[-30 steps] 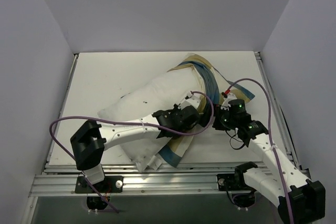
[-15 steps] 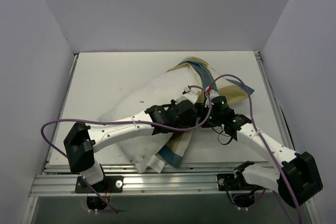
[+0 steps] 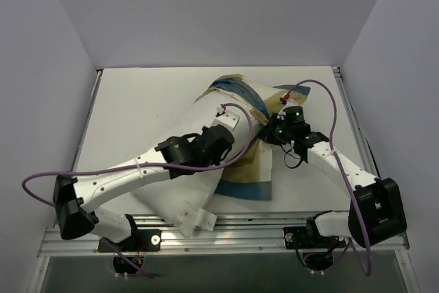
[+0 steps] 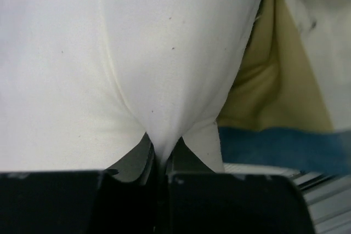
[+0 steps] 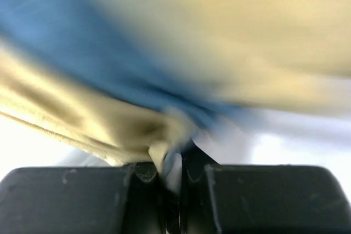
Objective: Remove the pillowcase from the pillow
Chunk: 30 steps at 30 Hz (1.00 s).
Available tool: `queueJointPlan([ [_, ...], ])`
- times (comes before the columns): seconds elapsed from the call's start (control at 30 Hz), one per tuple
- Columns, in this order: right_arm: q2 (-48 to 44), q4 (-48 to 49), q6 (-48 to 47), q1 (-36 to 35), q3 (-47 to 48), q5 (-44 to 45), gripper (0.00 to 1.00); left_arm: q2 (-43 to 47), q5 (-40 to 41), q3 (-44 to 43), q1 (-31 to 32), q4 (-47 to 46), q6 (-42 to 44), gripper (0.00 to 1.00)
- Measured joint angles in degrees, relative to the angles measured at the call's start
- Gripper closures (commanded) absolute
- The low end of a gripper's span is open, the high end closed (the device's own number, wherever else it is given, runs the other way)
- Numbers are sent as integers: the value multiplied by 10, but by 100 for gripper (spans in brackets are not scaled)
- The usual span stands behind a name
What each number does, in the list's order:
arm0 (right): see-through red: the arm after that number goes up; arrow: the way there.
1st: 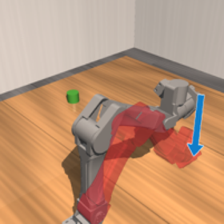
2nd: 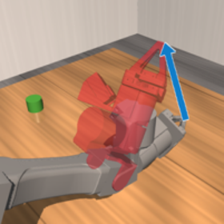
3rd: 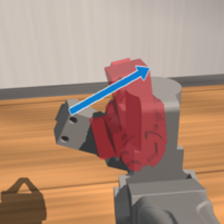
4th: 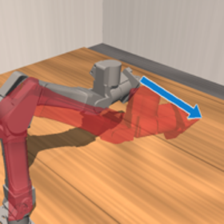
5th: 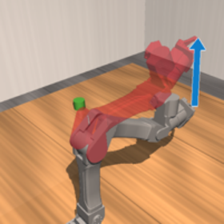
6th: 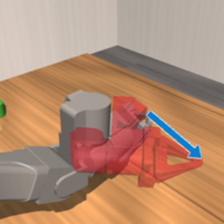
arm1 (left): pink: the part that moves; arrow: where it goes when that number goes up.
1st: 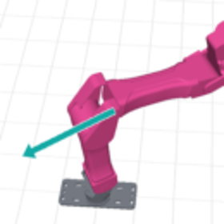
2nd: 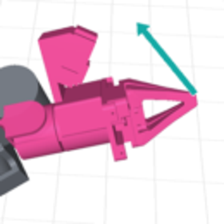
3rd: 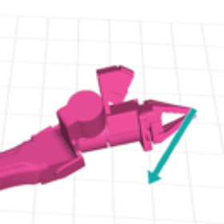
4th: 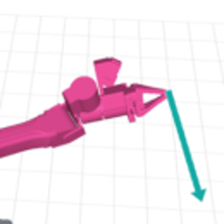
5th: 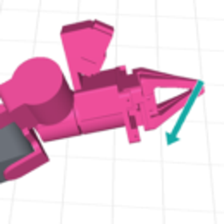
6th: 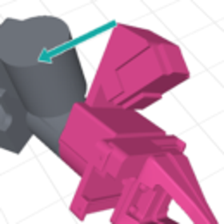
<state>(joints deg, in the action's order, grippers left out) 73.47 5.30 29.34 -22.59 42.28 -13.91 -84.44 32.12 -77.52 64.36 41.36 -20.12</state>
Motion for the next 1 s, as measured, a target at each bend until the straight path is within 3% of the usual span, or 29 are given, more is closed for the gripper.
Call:
queueJointPlan([
  [0.23,35,-26,24,170,88,-21,100,156,-58,45,-12,35,-33,98],
  [0.43,82,-61,36,228,166,-61,100,273,-100,82,-37,73,-59,98],
  [0.63,152,-72,39,303,236,10,100,359,-105,81,-42,165,-66,98],
  [0.87,167,-109,12,341,336,86,100,348,-62,34,-54,225,-69,98],
  [1.0,167,-160,-31,338,403,116,100,296,-27,-5,-99,240,-69,98],
])
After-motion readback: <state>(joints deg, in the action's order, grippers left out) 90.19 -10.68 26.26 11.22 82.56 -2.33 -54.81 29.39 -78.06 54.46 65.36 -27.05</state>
